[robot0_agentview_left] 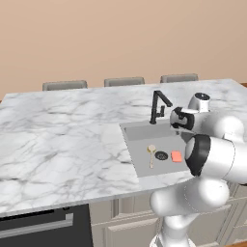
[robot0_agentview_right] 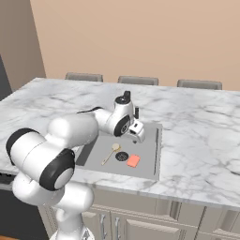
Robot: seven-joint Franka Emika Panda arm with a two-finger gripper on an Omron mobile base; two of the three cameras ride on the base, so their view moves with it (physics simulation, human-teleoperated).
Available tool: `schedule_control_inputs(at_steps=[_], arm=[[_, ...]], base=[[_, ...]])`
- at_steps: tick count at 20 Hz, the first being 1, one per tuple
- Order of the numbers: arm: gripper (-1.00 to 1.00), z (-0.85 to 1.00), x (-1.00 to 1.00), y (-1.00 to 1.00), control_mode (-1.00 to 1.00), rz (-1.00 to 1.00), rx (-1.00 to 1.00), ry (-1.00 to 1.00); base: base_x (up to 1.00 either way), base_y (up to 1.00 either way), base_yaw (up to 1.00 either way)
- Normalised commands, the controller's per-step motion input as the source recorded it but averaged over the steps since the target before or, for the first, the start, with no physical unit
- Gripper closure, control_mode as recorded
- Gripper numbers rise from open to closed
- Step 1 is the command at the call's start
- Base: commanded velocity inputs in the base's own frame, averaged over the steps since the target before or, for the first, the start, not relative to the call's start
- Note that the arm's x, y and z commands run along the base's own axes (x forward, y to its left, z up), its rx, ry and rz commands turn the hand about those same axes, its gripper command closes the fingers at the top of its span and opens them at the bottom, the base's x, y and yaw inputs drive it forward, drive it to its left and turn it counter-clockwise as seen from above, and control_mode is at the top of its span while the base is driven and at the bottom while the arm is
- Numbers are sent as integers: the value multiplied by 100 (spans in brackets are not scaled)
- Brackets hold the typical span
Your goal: Pick up the bar soap and dish brush from the sink, and place them back in the cabinet, and close the cabinet doors.
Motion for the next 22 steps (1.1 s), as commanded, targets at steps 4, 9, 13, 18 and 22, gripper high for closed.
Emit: schedule_control_inputs(at_steps=[4,9,13,18,22], arm=[[-100,-28,19,-4,-100,0,0,0],[-100,-25,14,-14,-100,0,2,0],[-100,-23,8,-12,-100,0,2,0],[-100,-23,1,-8,-100,0,2,1],[-100,-34,9,0,-100,0,0,1]], base=[[0,0,0],[0,0,0],[0,0,0],[0,0,0],[0,0,0]])
